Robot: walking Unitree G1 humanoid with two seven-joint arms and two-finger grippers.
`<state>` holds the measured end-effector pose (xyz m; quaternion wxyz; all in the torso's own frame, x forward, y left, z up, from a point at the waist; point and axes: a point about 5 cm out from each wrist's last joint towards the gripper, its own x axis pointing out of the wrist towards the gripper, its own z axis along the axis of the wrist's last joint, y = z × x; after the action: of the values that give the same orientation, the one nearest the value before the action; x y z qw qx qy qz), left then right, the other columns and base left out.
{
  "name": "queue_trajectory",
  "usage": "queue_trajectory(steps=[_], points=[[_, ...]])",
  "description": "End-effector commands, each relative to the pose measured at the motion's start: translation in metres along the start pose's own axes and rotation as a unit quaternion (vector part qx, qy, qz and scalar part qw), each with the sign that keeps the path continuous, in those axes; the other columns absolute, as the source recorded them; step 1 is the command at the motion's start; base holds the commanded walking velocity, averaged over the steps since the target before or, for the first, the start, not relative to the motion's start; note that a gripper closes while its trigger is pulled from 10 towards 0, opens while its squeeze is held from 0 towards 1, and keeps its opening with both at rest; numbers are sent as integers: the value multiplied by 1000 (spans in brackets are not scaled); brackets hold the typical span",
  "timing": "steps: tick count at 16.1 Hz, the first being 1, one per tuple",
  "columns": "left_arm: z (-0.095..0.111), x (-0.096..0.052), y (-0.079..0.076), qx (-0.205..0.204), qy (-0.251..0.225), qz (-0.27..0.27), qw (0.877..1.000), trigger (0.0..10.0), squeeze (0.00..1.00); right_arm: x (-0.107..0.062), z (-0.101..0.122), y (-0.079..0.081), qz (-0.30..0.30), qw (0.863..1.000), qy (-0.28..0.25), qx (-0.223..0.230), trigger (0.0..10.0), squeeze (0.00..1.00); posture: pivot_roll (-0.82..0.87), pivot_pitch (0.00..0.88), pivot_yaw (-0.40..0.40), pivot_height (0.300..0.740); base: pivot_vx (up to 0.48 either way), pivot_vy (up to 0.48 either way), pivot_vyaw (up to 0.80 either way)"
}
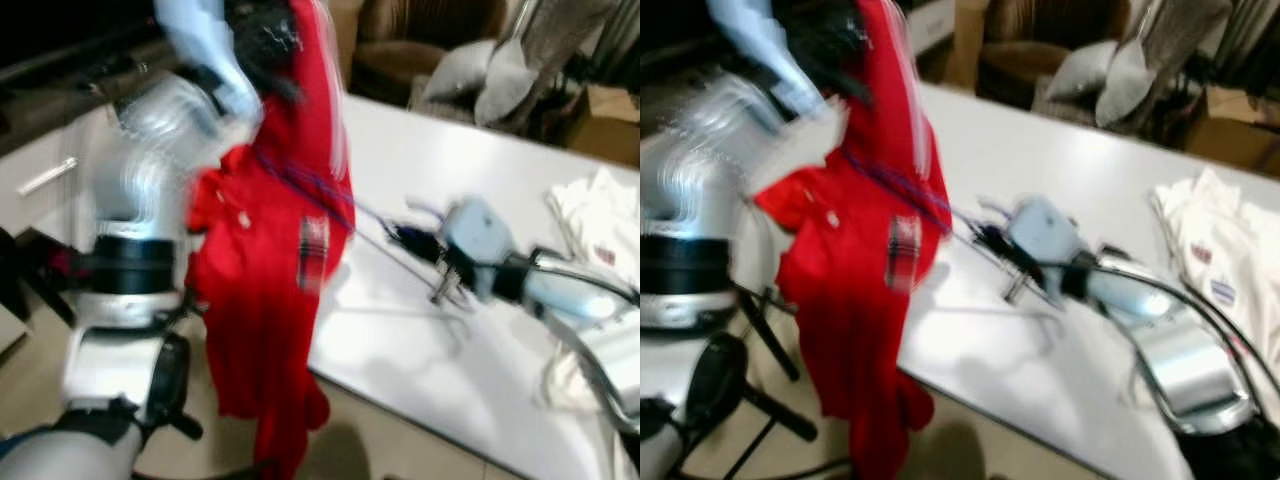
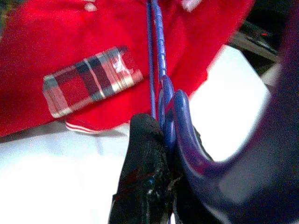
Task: Hang hanger
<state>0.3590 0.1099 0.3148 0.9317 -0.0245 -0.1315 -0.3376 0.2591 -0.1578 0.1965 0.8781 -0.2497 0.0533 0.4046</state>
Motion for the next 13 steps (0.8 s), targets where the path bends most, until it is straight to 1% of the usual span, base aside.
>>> queue_trajectory(steps=[1,2,4,6,7,8,10,12,13], points=[[10,1,7,45,-9,23,999,10000,0,-9,12,-4,14,1000,-20,-12,10000,0,50,0,-20,740,307,0,0],[6,3,8,55,0,31,998,10000,0,-14,12,-3,33,999,-17,-14,10000,0,50,0,-20,740,266,0,0],[4,6,7,66,3,30,997,10000,0,-19,16,-2,59,998,-20,-15,10000,0,43,0,-14,740,0,0,0],[2,11,-3,73,8,5,997,10000,0,-20,21,5,95,995,-22,-12,10000,0,34,0,-9,740,0,0,0],[1,12,-8,87,5,-12,996,10000,0,-17,23,11,113,993,-25,-10,10000,0,34,0,-9,740,0,0,0],[1,12,-9,88,6,-19,996,10000,0,-14,24,12,115,993,-26,-7,10000,0,33,0,-10,740,0,0,0],[0,11,-15,77,9,-40,996,10000,0,-6,24,15,116,993,-24,-2,10000,0,32,0,-9,740,0,0,0],[4,7,-26,67,10,-89,994,10000,0,6,23,12,91,996,-12,5,10000,0,36,0,-12,740,0,0,0],[6,6,-30,62,6,-104,993,10000,0,10,21,8,76,997,-5,9,10000,0,36,0,-13,740,0,0,0]])
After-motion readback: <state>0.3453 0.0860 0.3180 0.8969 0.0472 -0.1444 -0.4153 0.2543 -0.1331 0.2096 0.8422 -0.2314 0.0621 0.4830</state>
